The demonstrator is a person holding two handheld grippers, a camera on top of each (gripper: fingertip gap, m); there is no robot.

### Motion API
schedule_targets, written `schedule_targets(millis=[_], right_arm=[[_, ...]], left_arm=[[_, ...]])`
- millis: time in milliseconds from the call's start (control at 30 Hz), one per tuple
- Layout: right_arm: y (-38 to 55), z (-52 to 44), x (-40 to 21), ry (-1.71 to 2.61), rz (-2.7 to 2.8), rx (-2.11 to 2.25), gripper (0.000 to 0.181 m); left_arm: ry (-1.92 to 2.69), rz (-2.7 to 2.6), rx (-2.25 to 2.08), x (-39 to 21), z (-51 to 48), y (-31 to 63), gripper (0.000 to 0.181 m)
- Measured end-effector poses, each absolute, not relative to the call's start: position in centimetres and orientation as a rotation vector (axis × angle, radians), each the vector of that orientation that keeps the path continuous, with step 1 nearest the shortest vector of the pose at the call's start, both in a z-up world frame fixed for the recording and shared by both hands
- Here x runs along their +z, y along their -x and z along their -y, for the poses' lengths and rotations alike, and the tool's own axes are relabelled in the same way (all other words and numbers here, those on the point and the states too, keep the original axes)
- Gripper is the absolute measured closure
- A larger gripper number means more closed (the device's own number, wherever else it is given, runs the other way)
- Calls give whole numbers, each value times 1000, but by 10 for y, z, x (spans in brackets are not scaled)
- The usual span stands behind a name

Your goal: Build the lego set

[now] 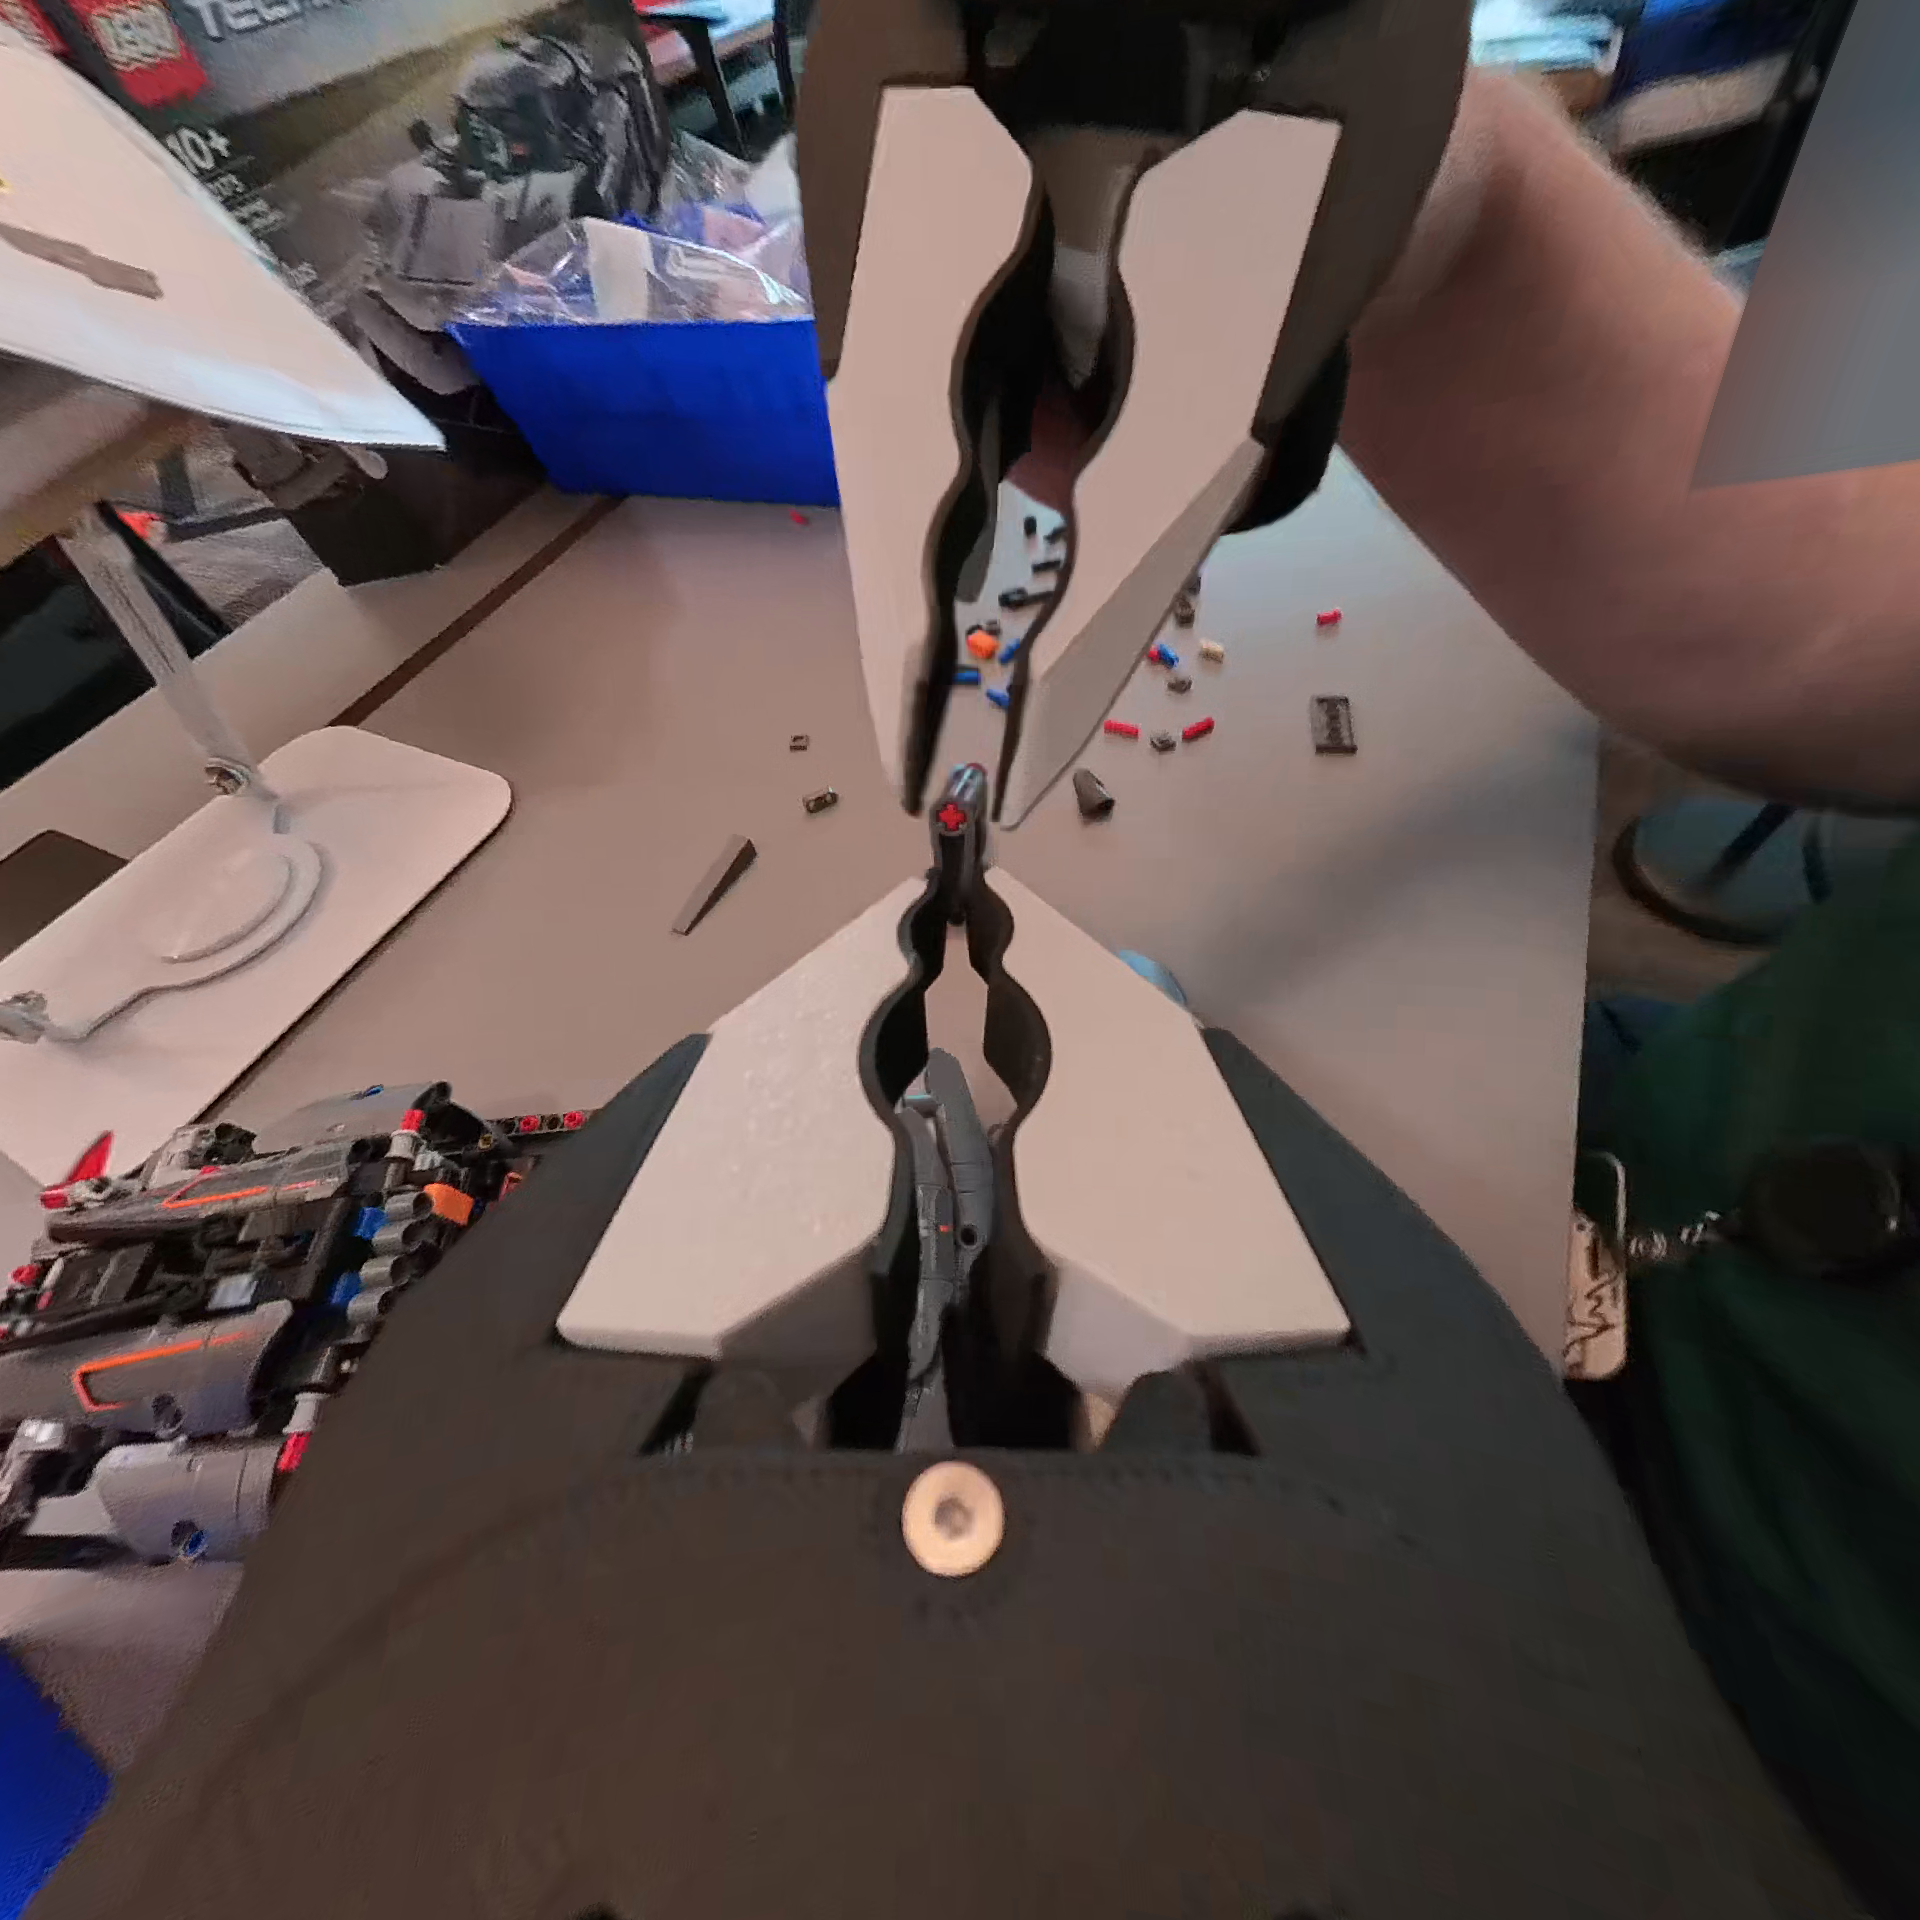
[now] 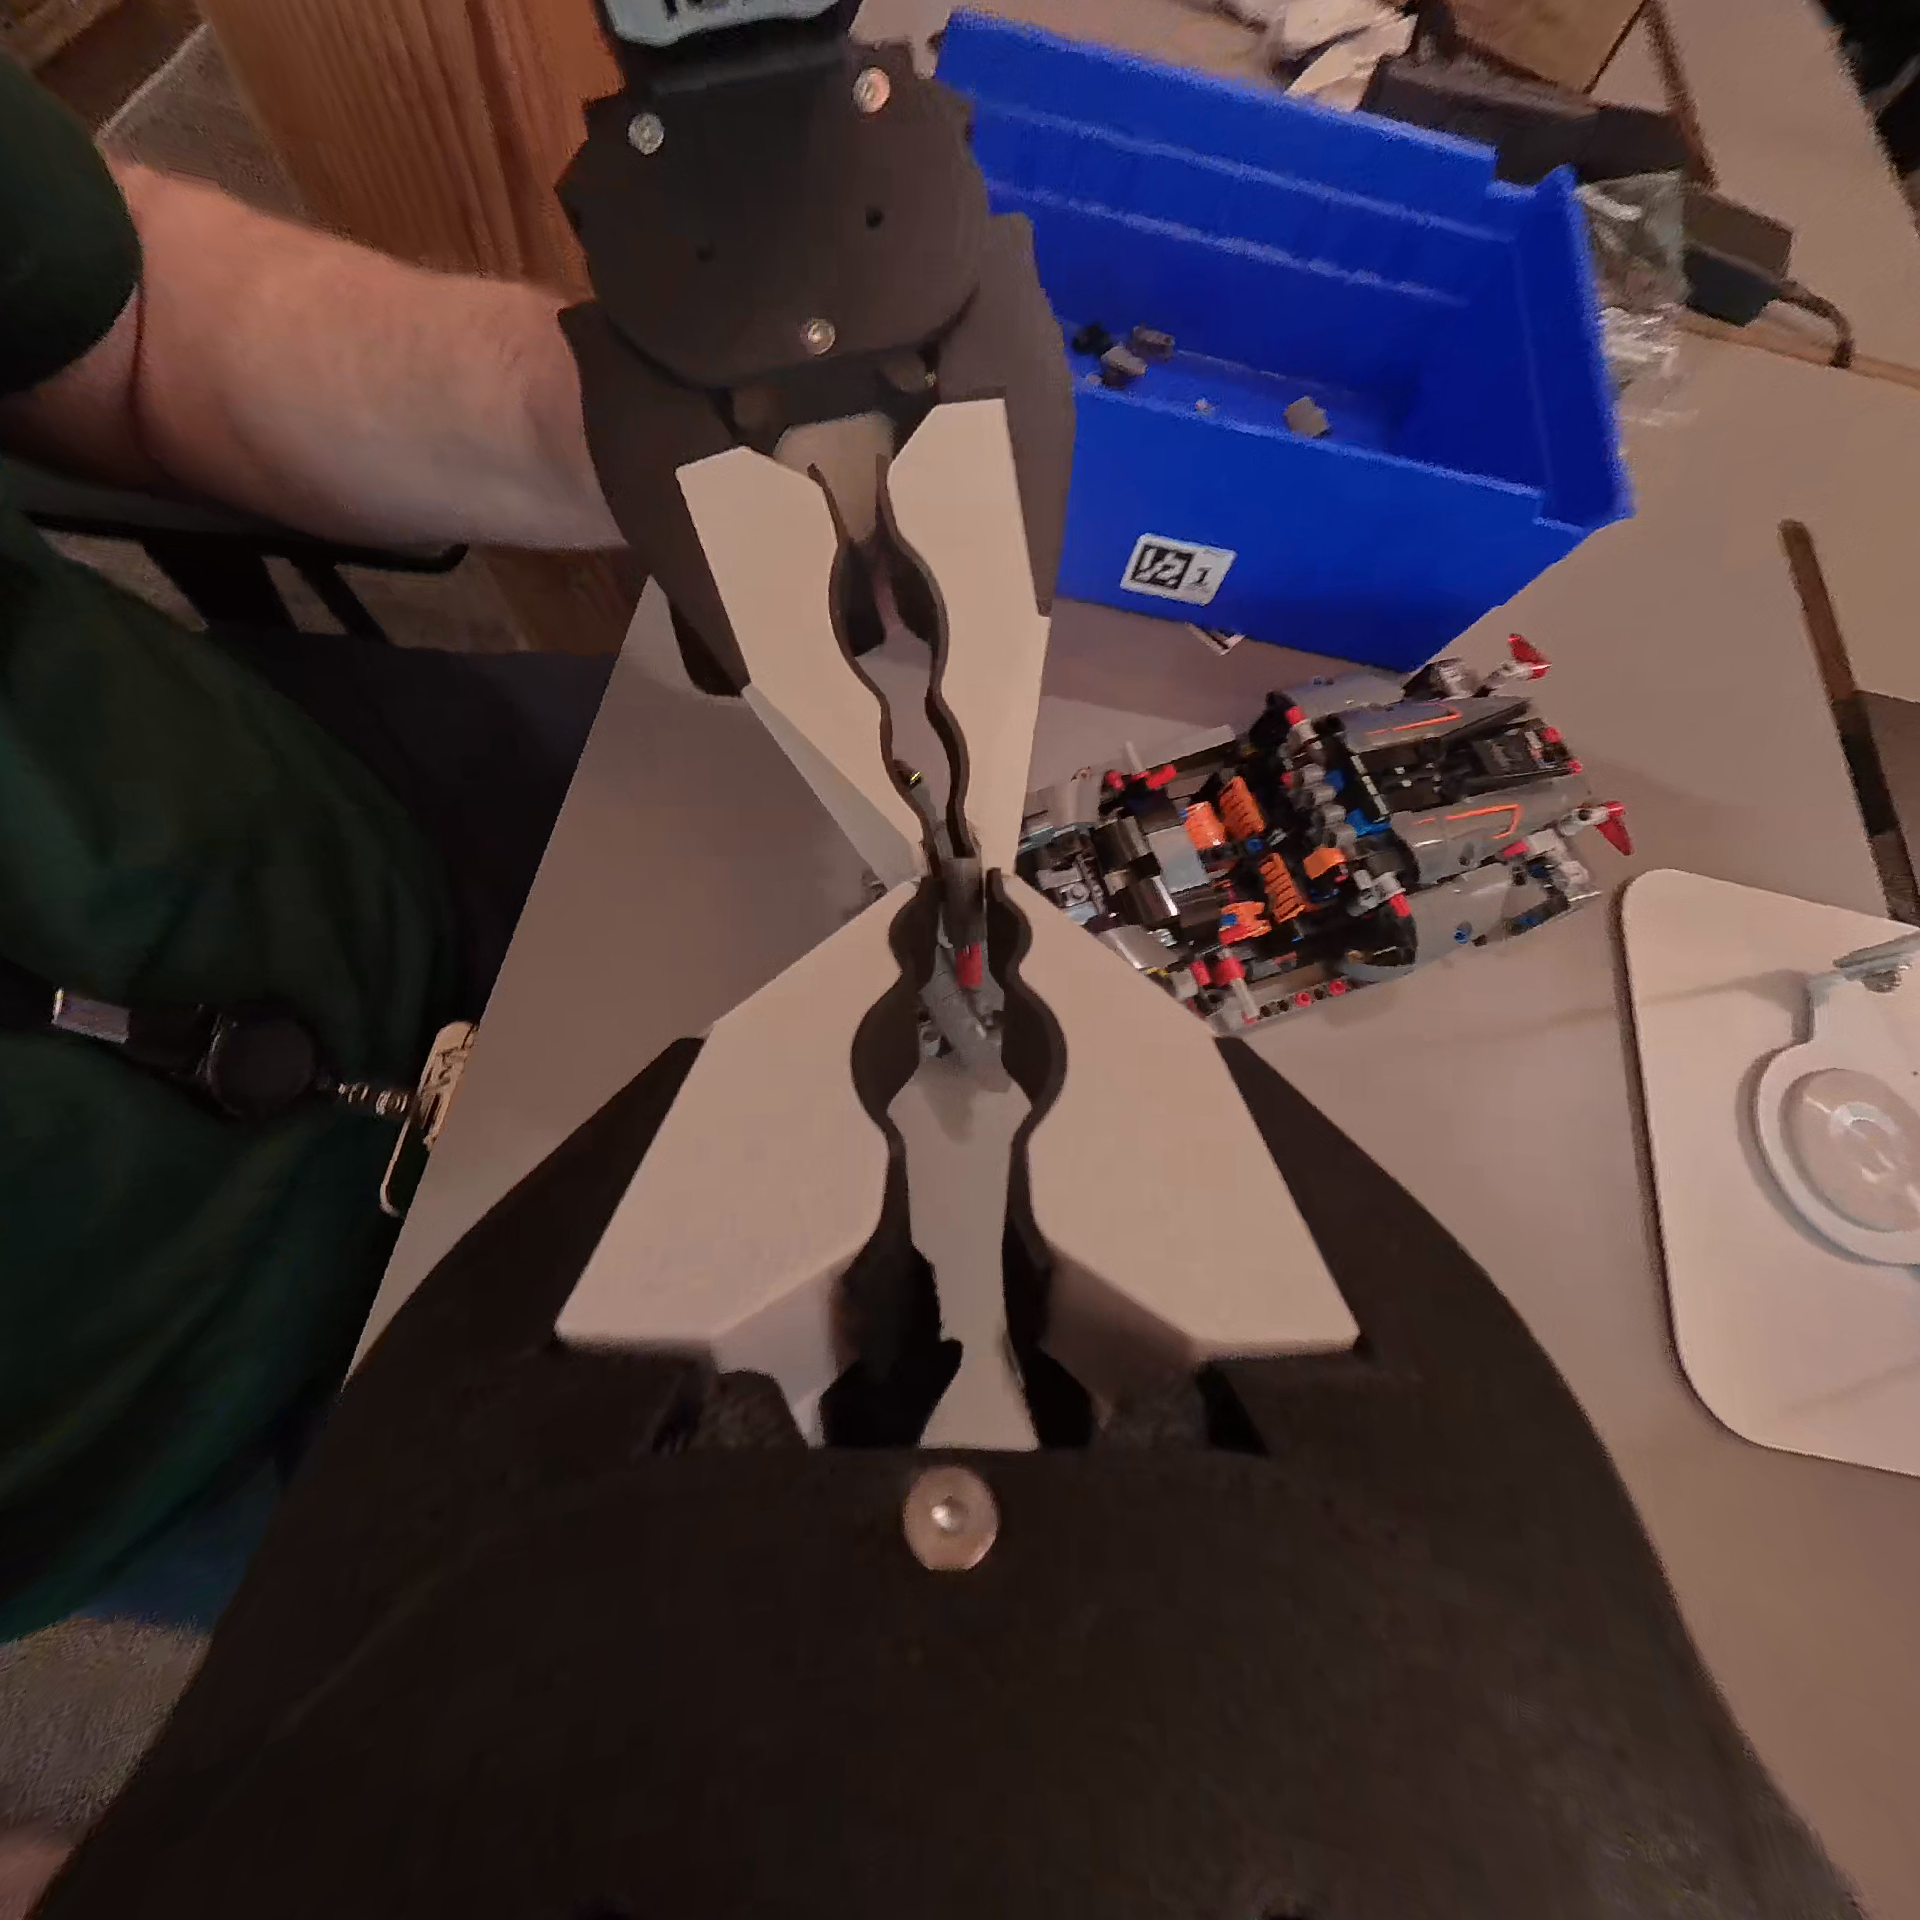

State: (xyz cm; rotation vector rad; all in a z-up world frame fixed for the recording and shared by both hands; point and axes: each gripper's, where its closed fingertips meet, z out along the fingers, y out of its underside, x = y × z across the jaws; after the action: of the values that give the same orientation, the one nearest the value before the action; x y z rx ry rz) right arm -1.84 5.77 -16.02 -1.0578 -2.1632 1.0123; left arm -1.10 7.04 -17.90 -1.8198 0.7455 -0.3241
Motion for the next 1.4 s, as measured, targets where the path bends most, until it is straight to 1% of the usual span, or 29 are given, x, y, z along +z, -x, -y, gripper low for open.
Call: schedule_targets(millis=[33,67,133,233,333,567,633,767,800,900,1000,1067,1400], right_arm=[[21,-62,-157,1072,2126,1019,166],[24,-68,-153,1086,2076,1012,163],[25,-75,-147,1094,2005,1049,166],[23,-77,-139,1133,1930,1189,166],[23,-79,-134,1156,1863,1290,173],[26,-75,-130,1150,1826,1392,170],[26,-71,-127,1122,1827,1426,176],[24,-70,-127,1113,1834,1440,177],[24,-70,-127,1109,1832,1444,177],[23,-72,-127,1107,1829,1443,177],[22,-70,-126,1088,1844,1441,177],[22,-68,-126,1082,1858,1439,177],[23,-69,-123,1066,1855,1448,177]], left_arm=[[1813,-714,-354,-176,-72,13,180],[1793,-672,-378,-172,-73,17,180],[1745,-605,-458,-161,-75,21,180],[1667,-524,-558,-147,-76,27,180],[1618,-499,-616,-141,-77,27,181],[1607,-546,-615,-142,-79,19,181],[1604,-557,-628,-142,-78,16,181],[1597,-564,-643,-142,-78,14,180],[1597,-568,-639,-142,-78,14,180],[1586,-588,-621,-139,-77,11,168],[1585,-595,-624,-137,-78,10,166],[1588,-610,-616,-137,-78,9,176],[1574,-602,-641,-134,-79,10,176]])
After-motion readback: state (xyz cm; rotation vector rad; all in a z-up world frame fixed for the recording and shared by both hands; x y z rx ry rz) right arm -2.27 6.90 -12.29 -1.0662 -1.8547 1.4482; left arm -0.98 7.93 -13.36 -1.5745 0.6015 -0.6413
